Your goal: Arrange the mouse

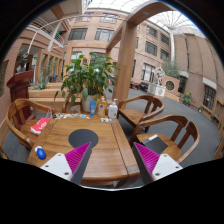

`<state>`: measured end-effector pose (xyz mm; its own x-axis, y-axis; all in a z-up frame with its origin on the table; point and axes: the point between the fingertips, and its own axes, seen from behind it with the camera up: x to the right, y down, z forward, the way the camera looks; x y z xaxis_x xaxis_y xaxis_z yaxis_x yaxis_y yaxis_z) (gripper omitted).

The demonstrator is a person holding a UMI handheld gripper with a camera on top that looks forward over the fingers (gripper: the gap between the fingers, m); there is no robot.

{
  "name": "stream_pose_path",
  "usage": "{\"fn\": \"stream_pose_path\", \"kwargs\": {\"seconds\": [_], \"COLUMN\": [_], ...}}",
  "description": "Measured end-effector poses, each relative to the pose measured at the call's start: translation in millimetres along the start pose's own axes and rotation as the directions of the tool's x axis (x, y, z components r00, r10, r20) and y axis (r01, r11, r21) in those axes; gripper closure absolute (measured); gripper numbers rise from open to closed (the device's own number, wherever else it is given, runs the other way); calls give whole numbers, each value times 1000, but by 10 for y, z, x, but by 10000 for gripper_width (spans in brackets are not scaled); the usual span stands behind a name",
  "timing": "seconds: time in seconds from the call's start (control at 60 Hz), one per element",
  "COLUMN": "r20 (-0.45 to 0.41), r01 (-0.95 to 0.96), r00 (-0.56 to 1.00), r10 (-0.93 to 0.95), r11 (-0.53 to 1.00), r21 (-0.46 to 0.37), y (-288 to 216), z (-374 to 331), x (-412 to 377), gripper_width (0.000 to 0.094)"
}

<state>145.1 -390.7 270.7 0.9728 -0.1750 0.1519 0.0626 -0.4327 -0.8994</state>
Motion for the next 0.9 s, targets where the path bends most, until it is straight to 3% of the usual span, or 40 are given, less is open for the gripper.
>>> {"fn": "stream_pose_path", "kwargs": {"seconds": [0.25,0.483,0.733,0.9], "r20": [15,240,449,480], "r01": [66,113,171,178], "r00": [998,969,890,873], "r10": [-65,-61,-84,-93], "r11": [992,972,973,975], "r21": [-107,-205,-156,-136], "y": [911,1855,1983,1862], "z": [278,363,589,1016], "x": [-320,-1609,-3226,-3867], "gripper_width": [83,78,80,80]}}
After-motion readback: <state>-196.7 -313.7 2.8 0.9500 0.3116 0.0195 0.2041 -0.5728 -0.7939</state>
